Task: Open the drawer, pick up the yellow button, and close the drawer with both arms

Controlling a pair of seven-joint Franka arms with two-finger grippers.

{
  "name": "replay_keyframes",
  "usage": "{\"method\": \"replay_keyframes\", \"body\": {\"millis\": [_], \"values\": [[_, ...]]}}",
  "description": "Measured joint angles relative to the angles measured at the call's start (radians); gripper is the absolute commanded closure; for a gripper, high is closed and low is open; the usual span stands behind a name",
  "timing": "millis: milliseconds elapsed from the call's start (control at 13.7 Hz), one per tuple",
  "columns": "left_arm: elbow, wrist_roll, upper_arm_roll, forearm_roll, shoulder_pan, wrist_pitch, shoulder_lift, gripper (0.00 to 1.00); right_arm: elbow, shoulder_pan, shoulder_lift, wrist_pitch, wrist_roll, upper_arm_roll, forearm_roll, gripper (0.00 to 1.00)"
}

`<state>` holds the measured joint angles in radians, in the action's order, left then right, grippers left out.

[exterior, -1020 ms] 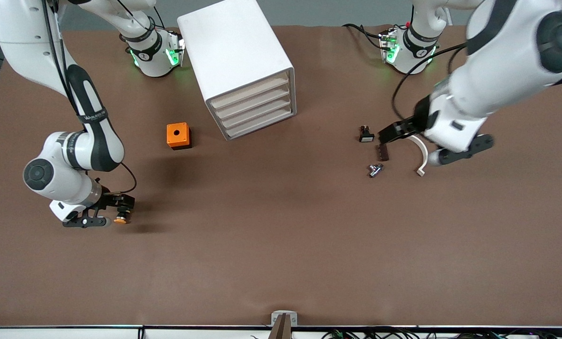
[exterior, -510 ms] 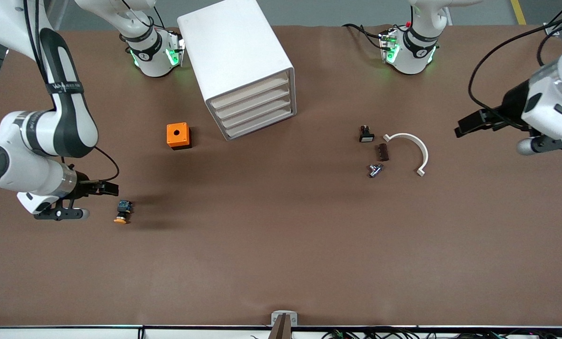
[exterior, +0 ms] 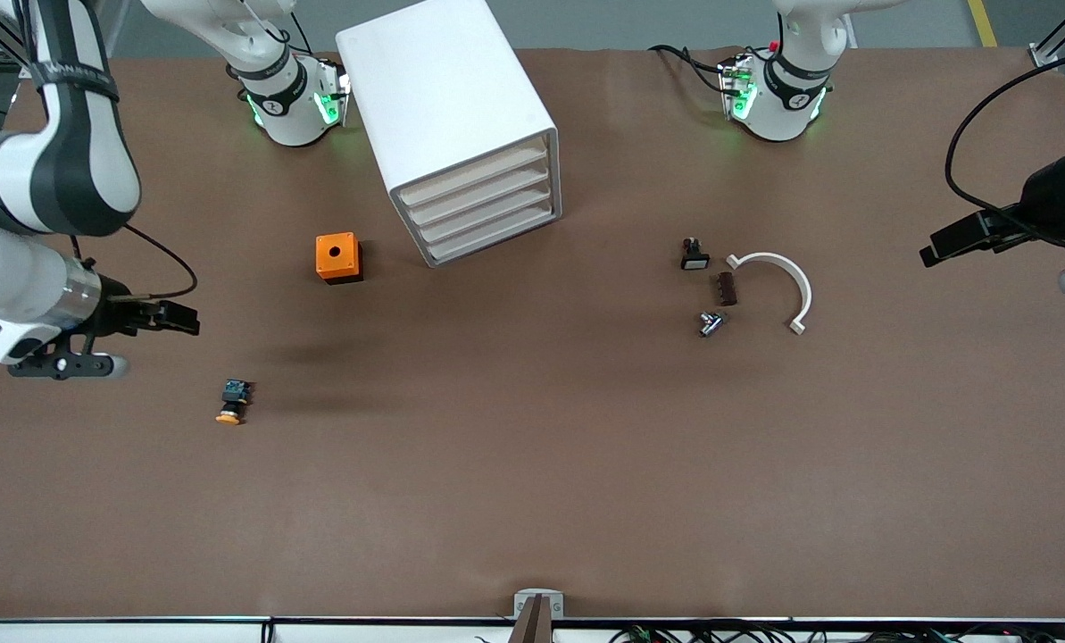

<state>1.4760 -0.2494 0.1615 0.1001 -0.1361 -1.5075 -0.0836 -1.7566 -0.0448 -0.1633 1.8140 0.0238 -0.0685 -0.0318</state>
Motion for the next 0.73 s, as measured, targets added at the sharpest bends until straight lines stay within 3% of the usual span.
{"method": "replay_keyframes", "body": {"millis": [292,583,729], "values": [[-0.001,0.027,-0.005,-0.012,-0.002,-0.017,-0.001,0.01,0.004,0.001,0.086,-0.076,0.0,-0.004,0.0,0.0],[0.004,0.096,-0.167,-0.015,0.128,-0.021,-0.001,0.01,0.014,0.002,0.122,-0.126,0.0,-0.008,0.0,0.0],[0.01,0.114,-0.188,-0.015,0.146,-0.021,-0.001,0.01,0.048,0.002,0.126,-0.168,0.0,-0.008,0.001,0.0]]}}
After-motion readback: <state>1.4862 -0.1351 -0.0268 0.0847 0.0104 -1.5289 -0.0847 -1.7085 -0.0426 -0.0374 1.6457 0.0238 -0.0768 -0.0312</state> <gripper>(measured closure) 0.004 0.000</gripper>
